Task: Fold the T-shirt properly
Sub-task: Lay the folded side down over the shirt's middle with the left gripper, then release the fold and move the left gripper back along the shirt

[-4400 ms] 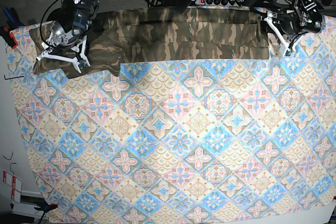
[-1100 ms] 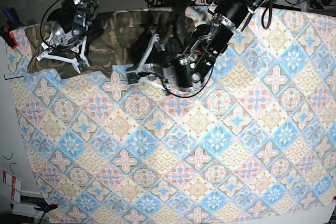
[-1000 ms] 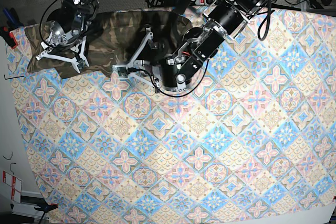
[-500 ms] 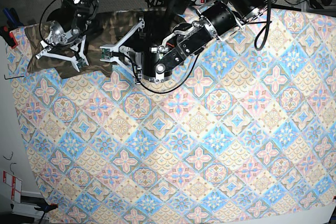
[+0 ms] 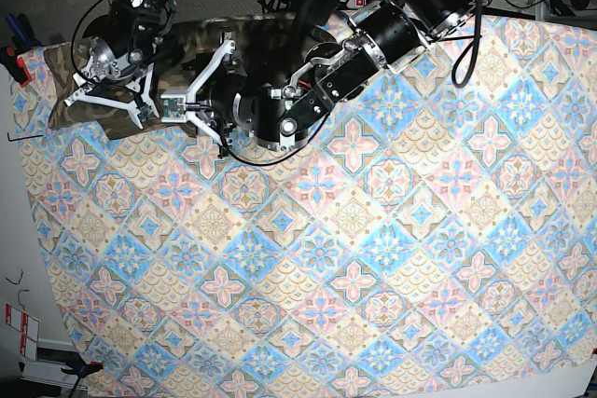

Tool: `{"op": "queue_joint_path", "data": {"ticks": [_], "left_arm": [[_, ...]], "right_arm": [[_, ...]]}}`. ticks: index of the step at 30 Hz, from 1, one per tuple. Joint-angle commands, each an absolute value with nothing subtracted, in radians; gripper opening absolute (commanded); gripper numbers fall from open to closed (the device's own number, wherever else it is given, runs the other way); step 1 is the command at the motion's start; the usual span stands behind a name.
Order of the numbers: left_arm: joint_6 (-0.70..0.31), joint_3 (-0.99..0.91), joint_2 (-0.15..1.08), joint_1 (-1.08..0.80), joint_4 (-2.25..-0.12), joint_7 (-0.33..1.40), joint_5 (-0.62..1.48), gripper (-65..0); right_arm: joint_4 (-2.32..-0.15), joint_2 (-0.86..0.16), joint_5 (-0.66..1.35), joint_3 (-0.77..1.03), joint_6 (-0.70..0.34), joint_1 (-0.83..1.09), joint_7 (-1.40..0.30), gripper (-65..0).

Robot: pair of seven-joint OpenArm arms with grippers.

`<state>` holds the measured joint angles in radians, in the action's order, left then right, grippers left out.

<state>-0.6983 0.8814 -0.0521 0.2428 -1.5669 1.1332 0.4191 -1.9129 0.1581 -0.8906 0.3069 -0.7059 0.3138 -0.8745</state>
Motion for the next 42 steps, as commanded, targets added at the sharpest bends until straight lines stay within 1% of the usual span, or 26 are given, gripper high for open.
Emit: {"op": "queue_joint_path", "data": {"ticks": [1,3,5,8,9,13,17,20,22,24,25,26,29,31,33,38,42], "left_arm": [[-0.698,0.84,-0.074,0.259,-1.587,1.112,0.432,-42.9],[-0.698,0.751,-0.076,0.243,-1.589,1.112,0.433,-46.8],[-0.698,0.618,-0.07,0.226,-1.624,1.113,0.429,-51.6],[-0.698,0.421,0.002,0.159,-1.725,1.139,0.427,-62.6],[-0.698,0.361,0.021,0.142,-1.764,1.159,0.423,-65.0],[-0.698,0.223,0.093,0.067,-1.853,1.25,0.423,-65.0],[-0.698,0.223,0.154,-0.031,-1.85,1.268,0.418,-65.0],[-0.698,0.222,0.159,-0.09,-1.85,1.282,0.426,-65.0],[-0.698,0.206,0.154,-0.125,-1.85,1.323,0.43,-65.0],[-0.698,0.168,0.145,-0.159,-1.854,1.343,0.444,-65.0],[-0.698,0.139,0.139,-0.174,-1.854,1.346,0.467,-63.7],[-0.698,0.107,0.139,-0.185,-1.854,1.348,0.496,-60.5],[-0.698,0.005,0.14,-0.214,-1.854,1.396,0.616,-42.5],[-0.698,-0.084,0.14,-0.242,-1.854,1.396,0.69,-34.5],[-0.698,-0.142,0.142,-0.26,-1.851,1.396,0.746,-33.8],[-0.698,-0.143,0.148,-0.269,-1.839,1.396,0.765,-34.0],[-0.698,-0.143,0.147,-0.265,-1.69,1.396,0.832,-34.0]], "right_arm": [[-1.929,0.157,-0.903,0.308,-0.698,0.311,-0.872,-38.4],[-1.929,0.157,-0.905,0.308,-0.698,0.311,-0.872,-38.4],[-1.929,0.157,-0.906,0.308,-0.698,0.311,-0.872,-38.4],[-1.929,0.157,-0.905,0.308,-0.698,0.311,-0.872,-38.5],[-1.929,0.157,-0.903,0.308,-0.698,0.311,-0.872,-38.5],[-1.929,0.157,-0.903,0.308,-0.698,0.308,-0.872,-38.5],[-1.929,0.157,-0.901,0.308,-0.698,0.306,-0.872,-38.5],[-1.929,0.157,-0.903,0.308,-0.698,0.306,-0.872,-38.5],[-1.929,0.157,-0.906,0.308,-0.698,0.306,-0.872,-38.4],[-1.929,0.157,-0.906,0.308,-0.698,0.306,-0.872,-38.4],[-1.929,0.157,-0.906,0.308,-0.698,0.306,-0.872,-38.4],[-1.929,0.157,-0.903,0.308,-0.698,0.306,-0.871,-38.4],[-1.929,0.157,-0.906,0.308,-0.698,0.306,-0.871,-38.4],[-1.929,0.157,-0.906,0.308,-0.698,0.306,-0.871,-38.4],[-1.928,0.157,-0.906,0.308,-0.698,0.306,-0.871,-38.4],[-1.928,0.157,-0.906,0.308,-0.698,0.306,-0.869,-38.4],[-1.928,0.157,-0.906,0.308,-0.698,0.306,-0.868,-38.4]]}}
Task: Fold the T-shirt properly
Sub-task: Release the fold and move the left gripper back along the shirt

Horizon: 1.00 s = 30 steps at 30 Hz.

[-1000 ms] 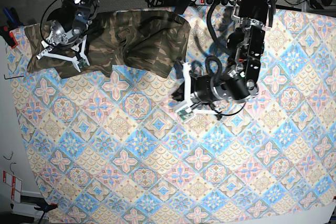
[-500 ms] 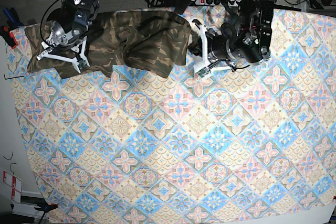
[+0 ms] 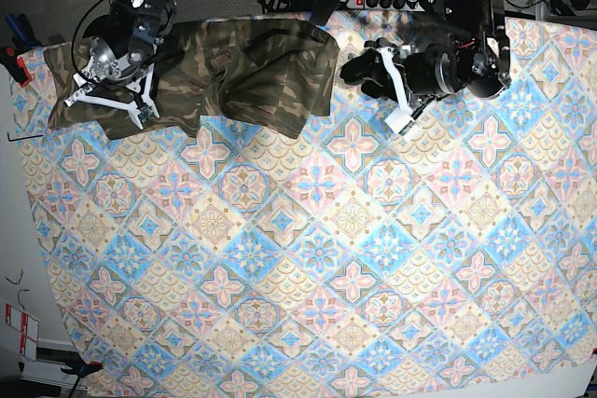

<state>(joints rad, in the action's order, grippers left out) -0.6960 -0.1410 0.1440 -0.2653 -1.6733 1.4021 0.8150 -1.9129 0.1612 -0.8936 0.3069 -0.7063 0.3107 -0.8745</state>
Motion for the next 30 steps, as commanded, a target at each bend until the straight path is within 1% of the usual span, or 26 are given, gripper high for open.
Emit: {"op": "queue_joint_path", "data": {"ticks": [1,5,8,19,24,30], "left_arm": [[-0.698,-0.143,0.147,-0.254,-1.632,1.396,0.86,-34.0],[-0.698,-0.07,0.156,-0.2,-1.448,1.396,0.892,-34.2],[-0.698,-0.041,0.156,-0.182,-1.379,1.396,0.891,-34.2],[-0.698,-0.015,0.147,-0.18,-1.379,1.396,0.9,-34.5],[-0.698,-0.013,0.111,-0.139,-1.354,1.396,0.883,-34.5],[-0.698,0.065,0.097,-0.107,-1.336,1.396,0.875,-34.6]], "right_arm": [[-1.923,0.157,-0.908,0.308,-0.698,0.308,-0.866,-38.4],[-1.899,0.157,-0.909,0.308,-0.698,0.308,-0.866,-38.4],[-1.888,0.157,-0.909,0.308,-0.698,0.308,-0.865,-38.4],[-1.888,0.157,-0.909,0.308,-0.698,0.309,-0.865,-38.5],[-1.888,0.157,-0.909,0.306,-0.698,0.309,-0.865,-38.5],[-1.888,0.157,-0.909,0.306,-0.698,0.309,-0.865,-38.5]]}}
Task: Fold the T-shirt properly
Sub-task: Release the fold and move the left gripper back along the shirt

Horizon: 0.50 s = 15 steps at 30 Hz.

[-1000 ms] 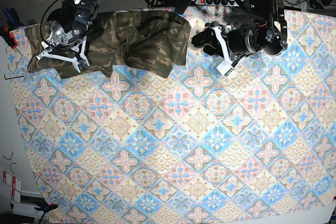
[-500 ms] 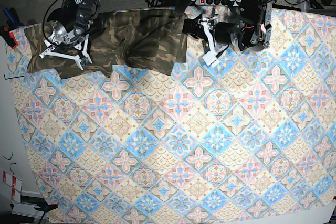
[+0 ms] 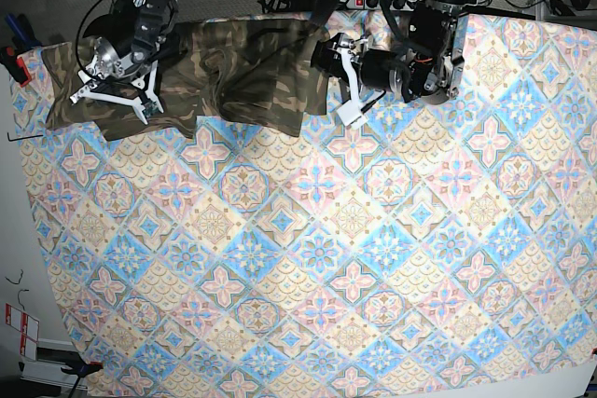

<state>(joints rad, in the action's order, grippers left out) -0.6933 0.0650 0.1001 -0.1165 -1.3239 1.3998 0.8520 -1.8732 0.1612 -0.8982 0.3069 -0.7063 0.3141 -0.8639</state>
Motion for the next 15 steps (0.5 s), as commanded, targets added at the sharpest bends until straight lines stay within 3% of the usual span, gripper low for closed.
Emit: {"op": "queue_joint_path", "data": {"ticks": [1,3,8,15], "left_arm": [[-0.698,0.085,0.097,-0.096,-1.336,1.396,0.875,-34.6],[-0.698,0.128,0.097,-0.073,-1.333,1.396,0.875,-37.0],[-0.698,0.229,0.101,-0.007,-1.211,1.319,0.865,-58.4],[-0.698,0.298,0.097,0.125,-1.053,1.179,0.828,-60.2]], "right_arm": [[-1.888,0.157,-0.909,0.306,-0.698,0.309,-0.865,-38.5],[-1.888,0.157,-0.909,0.306,-0.698,0.309,-0.865,-38.5],[-1.888,0.157,-0.909,0.306,-0.698,0.308,-0.865,-38.5],[-1.888,0.157,-0.909,0.311,-0.698,0.308,-0.865,-38.6]]}}
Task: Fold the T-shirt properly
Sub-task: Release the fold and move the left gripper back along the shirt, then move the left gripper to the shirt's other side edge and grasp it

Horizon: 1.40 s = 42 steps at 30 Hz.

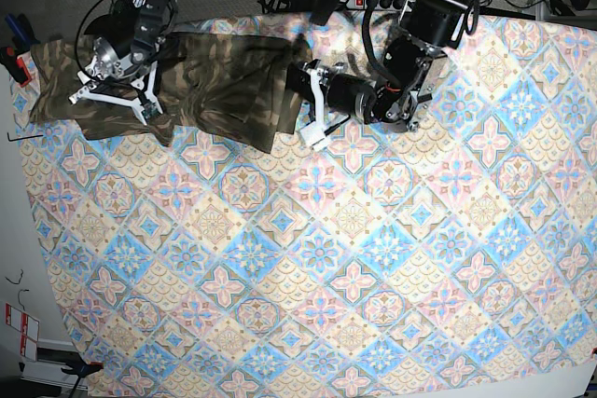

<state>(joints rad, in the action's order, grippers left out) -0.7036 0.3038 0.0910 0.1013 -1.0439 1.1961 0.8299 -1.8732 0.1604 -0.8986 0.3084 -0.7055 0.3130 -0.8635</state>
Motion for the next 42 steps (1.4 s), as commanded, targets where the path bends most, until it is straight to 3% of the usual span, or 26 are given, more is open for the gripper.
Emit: {"op": "queue_joint_path", "data": {"ticks": [1,10,25,28,33,42], "left_arm": [[-0.698,0.294,0.097,0.142,-1.041,1.179,0.829,-60.3],[-0.698,0.22,0.13,0.329,-0.918,1.13,0.829,-60.6],[-0.698,0.191,0.358,0.401,-0.717,0.997,0.828,-59.7],[-0.698,0.193,0.377,0.398,-0.72,0.998,0.828,-52.8],[-0.698,0.188,0.406,0.386,-0.719,0.998,0.829,-32.4],[-0.698,0.183,0.453,0.374,-0.725,0.997,0.837,-30.9]], "right_arm": [[-1.888,0.157,-0.909,0.321,-0.698,0.308,-0.865,-38.6],[-1.89,0.157,-0.903,0.51,-0.698,0.213,-0.865,-38.5],[-1.888,0.157,-0.903,0.509,-0.698,0.2,-0.865,-38.5],[-1.888,0.157,-0.903,0.509,-0.698,0.2,-0.868,-38.4],[-1.888,0.157,-0.906,0.509,-0.698,0.203,-0.868,-38.4],[-1.888,0.157,-0.906,0.509,-0.698,0.208,-0.865,-38.3]]}}
